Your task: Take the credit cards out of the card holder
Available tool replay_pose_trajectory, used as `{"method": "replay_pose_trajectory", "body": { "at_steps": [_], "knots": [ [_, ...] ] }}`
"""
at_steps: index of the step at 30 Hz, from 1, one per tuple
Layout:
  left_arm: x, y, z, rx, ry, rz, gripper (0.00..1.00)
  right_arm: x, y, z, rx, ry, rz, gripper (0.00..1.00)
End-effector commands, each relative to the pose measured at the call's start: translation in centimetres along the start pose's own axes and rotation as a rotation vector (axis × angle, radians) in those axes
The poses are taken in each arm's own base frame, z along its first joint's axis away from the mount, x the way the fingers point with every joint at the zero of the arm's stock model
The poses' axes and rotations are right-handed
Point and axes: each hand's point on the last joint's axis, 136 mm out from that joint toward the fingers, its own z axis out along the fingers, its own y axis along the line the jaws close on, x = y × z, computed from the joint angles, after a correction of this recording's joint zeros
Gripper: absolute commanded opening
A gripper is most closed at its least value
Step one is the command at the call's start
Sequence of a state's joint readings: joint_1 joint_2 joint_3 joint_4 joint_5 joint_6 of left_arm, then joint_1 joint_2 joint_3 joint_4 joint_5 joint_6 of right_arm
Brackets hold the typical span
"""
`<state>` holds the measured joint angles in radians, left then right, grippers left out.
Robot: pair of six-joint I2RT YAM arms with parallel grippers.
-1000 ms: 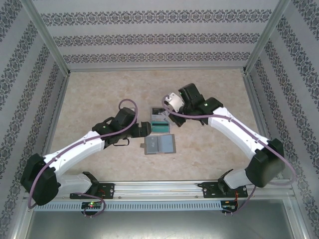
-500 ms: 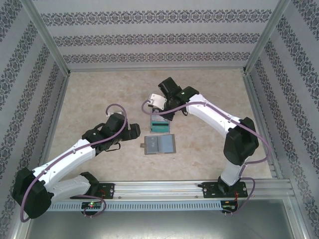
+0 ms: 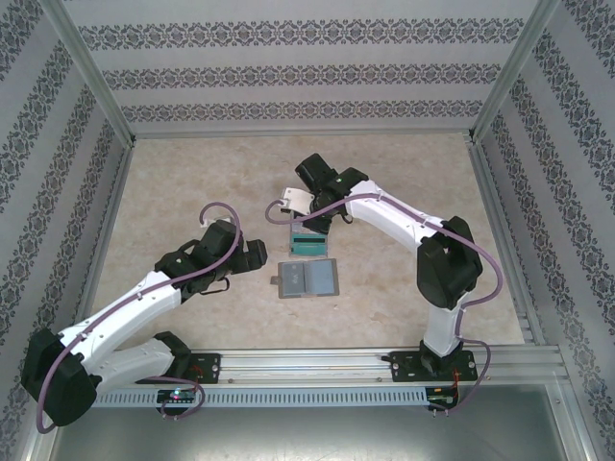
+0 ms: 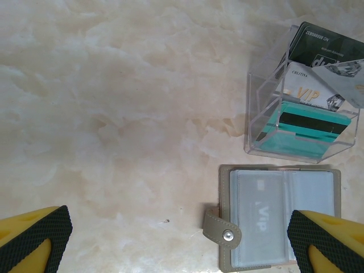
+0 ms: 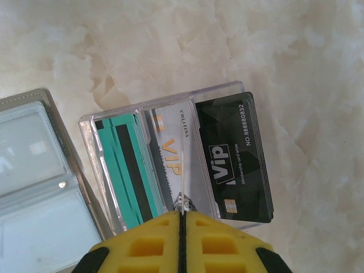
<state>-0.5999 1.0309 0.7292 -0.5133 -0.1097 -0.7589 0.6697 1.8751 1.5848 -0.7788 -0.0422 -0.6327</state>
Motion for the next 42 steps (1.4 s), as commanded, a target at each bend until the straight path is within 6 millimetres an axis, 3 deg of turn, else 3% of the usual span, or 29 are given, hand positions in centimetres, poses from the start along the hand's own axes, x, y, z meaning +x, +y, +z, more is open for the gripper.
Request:
{"method": "replay_pose_trajectory", "body": {
  "at_steps": [1,19,20,24,31,38,42],
  "knots": [
    [0.2,1.3,0.0,-0.036,-0.003,-0.025,1.00,-0.1,-0.2,0.6,-0.007,-0.001,-0.008,0.00],
    [0.5,2.0,-0.7,-0.034,-0.012,-0.050,1.00,0.0,0.3,2.5,-0.054,0.014,0.026,0.00],
    [0.5,2.0,-0.8,-0.033,-0.012,-0.050,1.00,0.0,0.3,2.6,-0.052,0.017,0.030,0.08],
    [0.6,2.2,-1.1,-0.035,-0.014,-0.053,1.00,0.0,-0.3,2.7,-0.032,0.017,0.054,0.23],
    [0.7,2.0,-1.1,-0.016,-0.014,-0.052,1.00,-0.3,-2.1,1.9,0.025,-0.003,0.131,0.24],
    [0.9,0.8,-0.6,0.032,0.011,-0.046,1.00,-0.7,-4.0,-1.6,0.058,-0.123,0.458,0.22],
    [1.2,0.1,0.1,0.064,0.032,-0.054,1.00,0.3,-4.2,-2.9,0.030,-0.209,0.733,0.12]
  ]
}}
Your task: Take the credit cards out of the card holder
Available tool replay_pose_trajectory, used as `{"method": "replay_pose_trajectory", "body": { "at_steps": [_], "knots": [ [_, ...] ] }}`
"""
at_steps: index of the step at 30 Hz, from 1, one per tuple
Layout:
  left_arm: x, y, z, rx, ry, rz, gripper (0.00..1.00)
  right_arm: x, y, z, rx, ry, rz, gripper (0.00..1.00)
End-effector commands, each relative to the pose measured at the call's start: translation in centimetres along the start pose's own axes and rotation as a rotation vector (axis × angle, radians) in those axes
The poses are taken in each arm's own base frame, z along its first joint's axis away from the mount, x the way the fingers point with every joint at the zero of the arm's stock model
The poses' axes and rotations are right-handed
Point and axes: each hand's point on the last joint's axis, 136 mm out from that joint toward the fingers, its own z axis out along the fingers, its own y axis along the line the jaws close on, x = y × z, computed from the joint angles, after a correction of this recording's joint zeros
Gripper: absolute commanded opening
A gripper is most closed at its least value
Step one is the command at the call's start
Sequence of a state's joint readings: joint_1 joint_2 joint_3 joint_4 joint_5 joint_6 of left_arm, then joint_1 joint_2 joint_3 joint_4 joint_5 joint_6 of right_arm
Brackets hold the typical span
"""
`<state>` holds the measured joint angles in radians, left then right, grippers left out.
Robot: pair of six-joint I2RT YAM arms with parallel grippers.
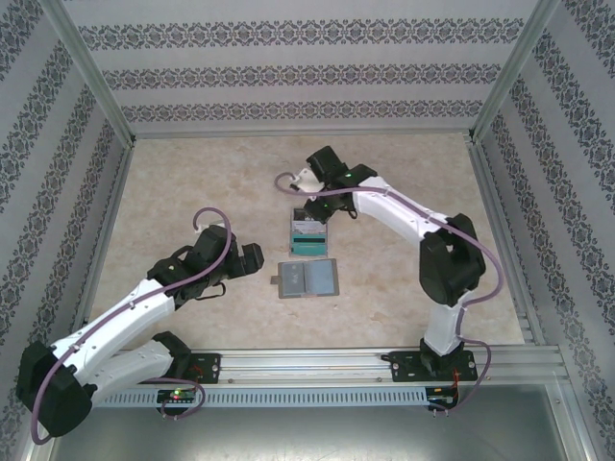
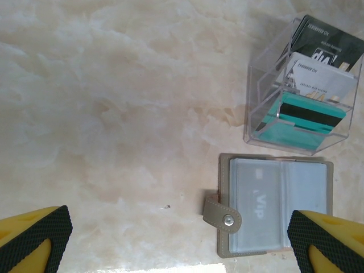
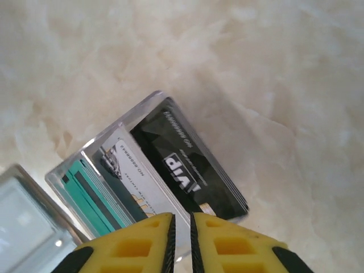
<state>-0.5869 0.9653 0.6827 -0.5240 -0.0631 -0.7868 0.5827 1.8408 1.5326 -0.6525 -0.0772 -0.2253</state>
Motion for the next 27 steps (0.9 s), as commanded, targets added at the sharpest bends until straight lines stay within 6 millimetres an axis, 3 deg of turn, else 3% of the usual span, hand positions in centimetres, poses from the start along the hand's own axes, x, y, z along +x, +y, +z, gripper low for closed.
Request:
{"method": "replay_pose_trajectory", "body": {
  "at_steps": [1,5,10,16,22,27],
  "knots": [
    [0.2,-0.7,0.8,0.043,0.018,-0.018,0.99,-0.4,-0.2,-2.6,-0.041,-0.107,0.321,0.09],
    [0.8,-1.6,1.6,0.083,0.052,-0.041,0.94,2.3,0.7,-3.3,-0.079,-0.103,0.517,0.00],
    [1.9,-2.1,2.8,0.105,0.097,-0.081,0.92,7.1,2.1,-3.5,-0.094,-0.028,0.771,0.00],
    [3.1,-3.7,4.0,0.150,0.152,-0.104,0.84,12.0,5.2,-2.3,-0.150,0.049,0.928,0.00],
    [5.2,-6.0,5.5,0.158,0.233,-0.068,0.64,15.1,7.8,0.4,-0.168,0.119,0.974,0.00],
    [6.7,-7.4,6.4,0.163,0.284,-0.037,0.51,16.5,8.5,1.9,-0.165,0.140,1.014,0.00]
  ]
}}
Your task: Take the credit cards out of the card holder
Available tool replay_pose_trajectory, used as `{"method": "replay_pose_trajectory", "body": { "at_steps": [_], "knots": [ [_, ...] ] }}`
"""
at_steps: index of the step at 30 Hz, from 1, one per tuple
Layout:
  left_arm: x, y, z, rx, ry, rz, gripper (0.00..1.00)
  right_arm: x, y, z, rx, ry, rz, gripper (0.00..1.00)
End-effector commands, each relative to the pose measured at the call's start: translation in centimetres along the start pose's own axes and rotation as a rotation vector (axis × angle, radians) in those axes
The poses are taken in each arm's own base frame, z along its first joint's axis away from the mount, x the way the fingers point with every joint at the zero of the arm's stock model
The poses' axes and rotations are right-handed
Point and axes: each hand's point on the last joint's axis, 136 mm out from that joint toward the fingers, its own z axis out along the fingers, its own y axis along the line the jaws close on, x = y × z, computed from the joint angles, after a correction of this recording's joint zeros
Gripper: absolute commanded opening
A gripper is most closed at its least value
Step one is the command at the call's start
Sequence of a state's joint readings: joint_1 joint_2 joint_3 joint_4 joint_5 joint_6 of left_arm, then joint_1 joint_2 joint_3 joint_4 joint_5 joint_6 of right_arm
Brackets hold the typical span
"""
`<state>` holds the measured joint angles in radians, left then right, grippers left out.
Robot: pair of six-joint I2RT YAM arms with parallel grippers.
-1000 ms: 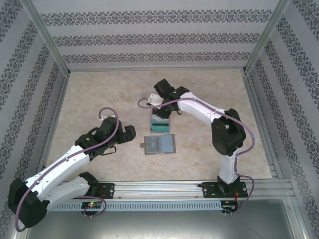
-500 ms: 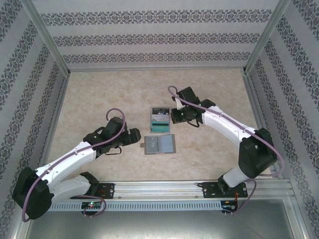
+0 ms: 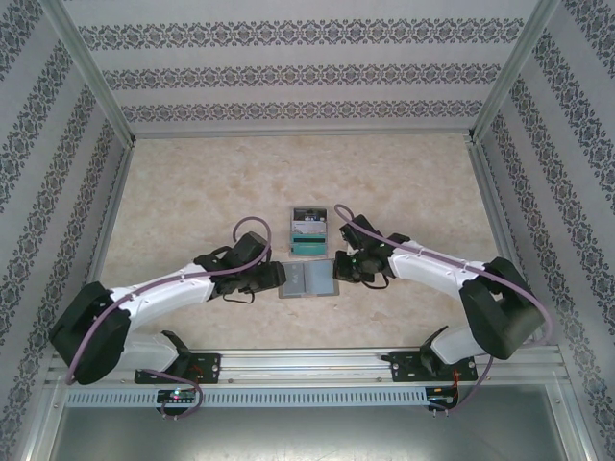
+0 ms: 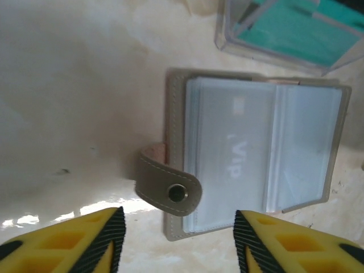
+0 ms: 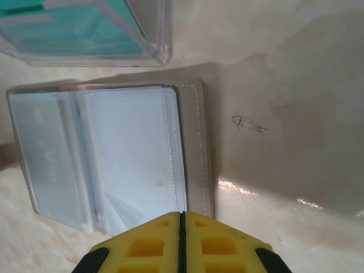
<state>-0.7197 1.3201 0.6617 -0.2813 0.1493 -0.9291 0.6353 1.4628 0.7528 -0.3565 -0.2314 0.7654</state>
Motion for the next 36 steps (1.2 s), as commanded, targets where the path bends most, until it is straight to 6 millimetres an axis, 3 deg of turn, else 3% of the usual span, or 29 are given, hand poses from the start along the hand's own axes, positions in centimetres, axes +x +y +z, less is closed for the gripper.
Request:
{"method": "replay_pose_trajectory", "body": {
  "at_steps": [1,5,10,18,36],
  "knots": [
    [-0.5,-2.9,0.1,0.074,-0.008,0.009,0.47,0.1,0.2,1.1,-0.028,-0.010,0.058,0.00],
    [0.0,-3.8,0.8,0.083,0.038,0.042,0.38,0.7,-0.6,2.1,0.000,0.004,0.067,0.00],
    [0.2,-4.3,1.6,0.071,0.082,0.083,0.36,0.8,-1.3,2.5,0.020,-0.005,0.070,0.00],
    [1.0,-2.5,3.3,-0.046,0.151,0.092,0.34,0.9,-1.3,3.0,0.024,0.011,0.065,0.00],
    [1.2,-0.6,4.0,-0.161,0.175,0.093,0.37,1.1,-1.3,3.4,0.037,0.023,0.071,0.01]
  ]
}}
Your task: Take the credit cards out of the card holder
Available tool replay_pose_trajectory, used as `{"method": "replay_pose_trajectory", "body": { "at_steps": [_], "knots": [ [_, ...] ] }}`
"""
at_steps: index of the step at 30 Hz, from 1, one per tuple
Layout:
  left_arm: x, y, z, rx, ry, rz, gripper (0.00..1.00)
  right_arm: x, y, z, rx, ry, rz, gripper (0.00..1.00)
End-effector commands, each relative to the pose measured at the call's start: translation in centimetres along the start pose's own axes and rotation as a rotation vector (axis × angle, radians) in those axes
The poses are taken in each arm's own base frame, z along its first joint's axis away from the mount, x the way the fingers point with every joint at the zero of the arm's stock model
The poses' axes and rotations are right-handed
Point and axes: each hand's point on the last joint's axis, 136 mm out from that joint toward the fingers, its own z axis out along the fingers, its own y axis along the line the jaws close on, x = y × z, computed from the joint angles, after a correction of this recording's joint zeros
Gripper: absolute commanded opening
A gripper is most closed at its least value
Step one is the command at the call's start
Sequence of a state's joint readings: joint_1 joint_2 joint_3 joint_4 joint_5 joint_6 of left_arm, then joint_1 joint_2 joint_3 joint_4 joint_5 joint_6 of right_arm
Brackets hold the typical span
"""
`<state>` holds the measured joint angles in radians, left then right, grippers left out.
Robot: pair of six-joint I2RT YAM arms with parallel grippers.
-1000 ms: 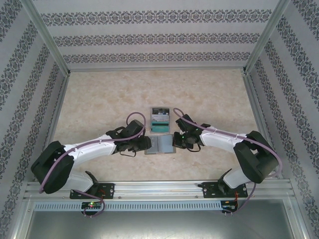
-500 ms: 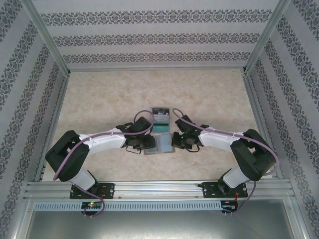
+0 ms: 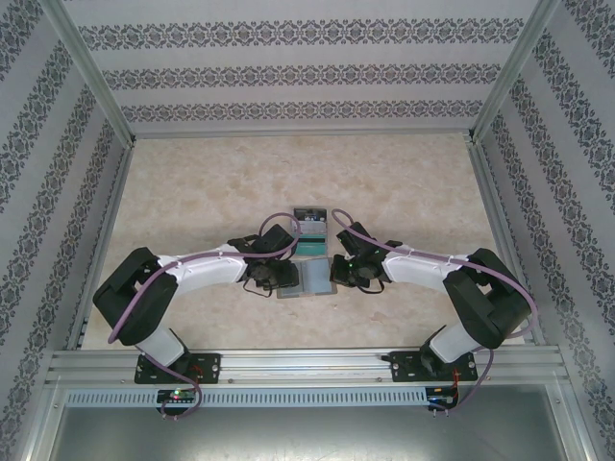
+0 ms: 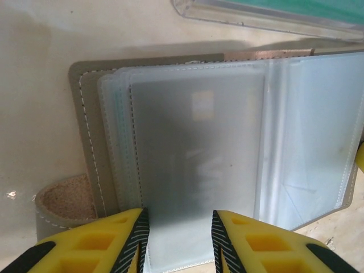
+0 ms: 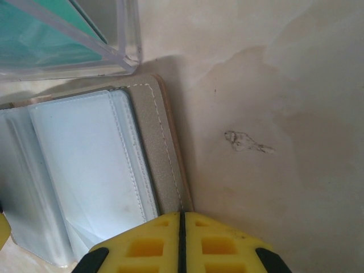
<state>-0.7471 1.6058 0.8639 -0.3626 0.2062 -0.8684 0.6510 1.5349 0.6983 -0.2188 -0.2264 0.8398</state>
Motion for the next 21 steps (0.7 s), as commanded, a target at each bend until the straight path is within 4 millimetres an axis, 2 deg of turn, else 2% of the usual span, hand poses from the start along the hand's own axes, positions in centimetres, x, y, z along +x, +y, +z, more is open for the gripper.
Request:
{"method": "replay_pose_trajectory", "body": {
  "at_steps": [1,6,12,16,21],
  "knots": [
    [0.5,1.4,0.1,-0.091,0.014,0.017,0.37,0.7,-0.9,0.9,0.045,0.026,0.012,0.02],
    [0.2,1.6,-0.6,-0.104,-0.011,0.019,0.37,0.8,-1.1,1.1,0.055,0.032,0.020,0.02],
    [0.7,1.1,0.3,-0.071,0.027,0.025,0.37,0.8,-1.1,1.2,0.055,0.035,0.020,0.03],
    [0.7,0.2,0.6,-0.023,0.033,0.033,0.38,0.9,-1.1,1.2,0.054,0.037,0.021,0.03],
    [0.2,-1.6,-0.2,0.067,0.006,0.062,0.45,0.9,-1.3,1.3,0.060,0.037,0.023,0.04]
  ]
}}
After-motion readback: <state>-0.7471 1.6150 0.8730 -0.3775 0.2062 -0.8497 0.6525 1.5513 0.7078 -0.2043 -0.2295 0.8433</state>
